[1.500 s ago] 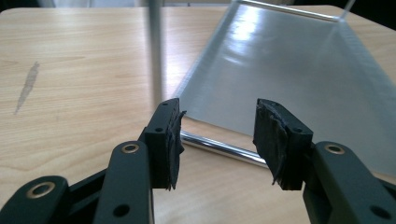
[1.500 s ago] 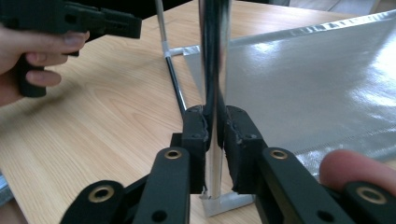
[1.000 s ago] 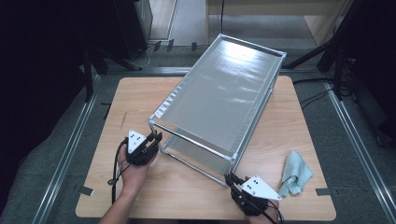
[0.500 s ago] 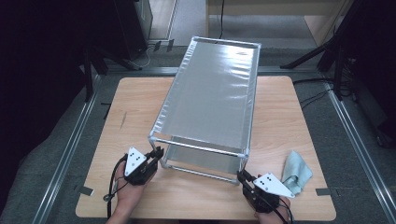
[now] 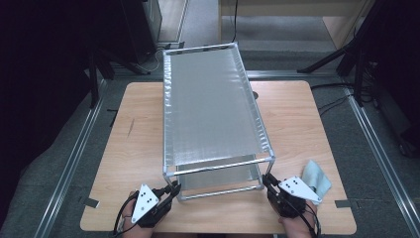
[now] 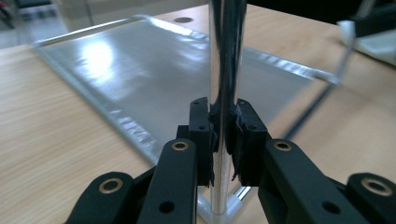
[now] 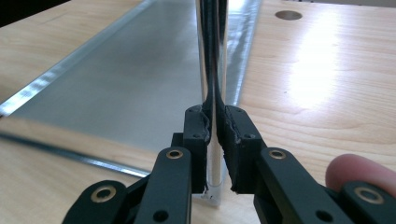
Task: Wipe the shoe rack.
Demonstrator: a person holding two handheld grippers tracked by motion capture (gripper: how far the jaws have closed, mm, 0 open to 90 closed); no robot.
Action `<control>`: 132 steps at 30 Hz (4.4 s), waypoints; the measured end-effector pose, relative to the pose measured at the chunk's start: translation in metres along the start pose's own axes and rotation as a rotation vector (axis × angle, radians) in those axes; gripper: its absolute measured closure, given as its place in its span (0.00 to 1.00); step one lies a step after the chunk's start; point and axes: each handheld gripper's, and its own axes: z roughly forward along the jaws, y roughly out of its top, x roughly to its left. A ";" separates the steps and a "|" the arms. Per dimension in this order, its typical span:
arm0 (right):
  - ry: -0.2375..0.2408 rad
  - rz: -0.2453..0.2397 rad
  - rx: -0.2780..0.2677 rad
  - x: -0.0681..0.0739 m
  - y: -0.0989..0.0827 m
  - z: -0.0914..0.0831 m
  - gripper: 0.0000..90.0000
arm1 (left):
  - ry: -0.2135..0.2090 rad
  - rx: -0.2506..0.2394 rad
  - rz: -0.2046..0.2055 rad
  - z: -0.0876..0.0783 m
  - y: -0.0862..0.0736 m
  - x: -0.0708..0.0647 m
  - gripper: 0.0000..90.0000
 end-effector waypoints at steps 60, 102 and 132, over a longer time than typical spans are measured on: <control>-0.279 0.126 0.286 -0.046 -0.033 0.000 0.50 | -0.101 -0.016 -0.023 0.001 -0.005 -0.008 0.86; -0.036 -0.095 0.059 -0.009 0.005 -0.022 0.89 | -0.084 -0.031 -0.032 0.005 -0.006 -0.003 0.90; 0.129 -0.154 0.189 0.048 -0.018 0.013 0.90 | -0.100 -0.032 -0.018 0.008 -0.005 -0.008 0.90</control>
